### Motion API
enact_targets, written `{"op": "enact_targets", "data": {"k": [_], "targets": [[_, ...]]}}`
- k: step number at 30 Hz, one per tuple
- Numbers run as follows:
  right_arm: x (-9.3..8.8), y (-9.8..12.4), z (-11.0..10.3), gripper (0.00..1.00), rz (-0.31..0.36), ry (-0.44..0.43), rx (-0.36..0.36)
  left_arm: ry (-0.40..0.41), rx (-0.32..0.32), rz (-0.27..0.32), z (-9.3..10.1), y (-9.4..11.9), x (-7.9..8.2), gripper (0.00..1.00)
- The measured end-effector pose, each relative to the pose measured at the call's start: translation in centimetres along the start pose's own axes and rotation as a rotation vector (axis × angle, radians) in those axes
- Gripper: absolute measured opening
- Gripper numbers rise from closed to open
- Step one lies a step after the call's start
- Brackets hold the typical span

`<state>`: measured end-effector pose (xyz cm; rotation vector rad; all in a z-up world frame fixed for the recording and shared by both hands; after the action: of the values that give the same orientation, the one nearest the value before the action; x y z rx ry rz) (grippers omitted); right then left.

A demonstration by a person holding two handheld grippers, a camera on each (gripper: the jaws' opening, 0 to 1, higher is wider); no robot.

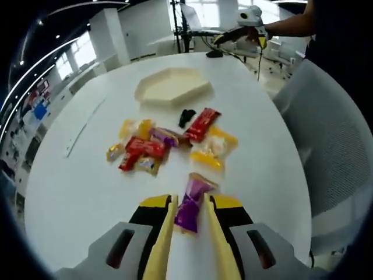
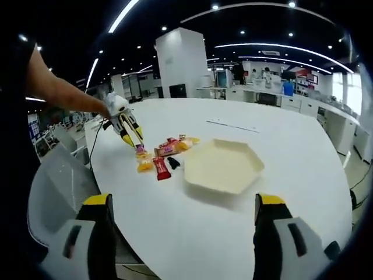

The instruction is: Place the target food into the container with the food tongs after gripping and lifting it, then release it inside without dropping or visibly crushing the food.

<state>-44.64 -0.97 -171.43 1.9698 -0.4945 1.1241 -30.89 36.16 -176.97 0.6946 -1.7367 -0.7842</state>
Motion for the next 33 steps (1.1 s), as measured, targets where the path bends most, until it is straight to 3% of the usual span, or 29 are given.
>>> {"op": "enact_targets", "data": {"k": [9,14,18,26,33], "targets": [[-0.6,0.0,0.3,1.00,-0.021,0.008,-0.011,-0.032,-0.041,-0.038,0.1,-1.0,-0.6,0.23],[-0.3,0.5,1.9,0.99,-0.016,0.032,-0.045,-0.024,-0.039,-0.043,-0.1,-1.3,-1.0,0.21],[0.1,0.9,3.1,0.99,0.067,-0.019,-0.086,0.028,-0.018,-0.051,0.0,-1.2,-1.4,0.20],[-0.3,1.1,3.7,0.99,0.069,0.009,-0.102,0.089,0.029,-0.069,0.5,-1.0,-1.5,0.17],[-0.1,1.2,3.9,0.99,0.058,0.019,-0.099,0.176,0.063,-0.045,0.1,0.4,-1.4,0.17]]}}
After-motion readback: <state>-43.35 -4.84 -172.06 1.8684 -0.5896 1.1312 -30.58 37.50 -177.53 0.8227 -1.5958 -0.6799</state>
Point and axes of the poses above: the point that each gripper's makers call its tool centre point, and the gripper's own axes: y roughly backward along the fingers, z roughly to its right, x roughly out of its top, the point moved 5 cm from there along y, roughly backward along the fingers, and after that the axes turned 13 degrees about -y, right-handed, at the moved point
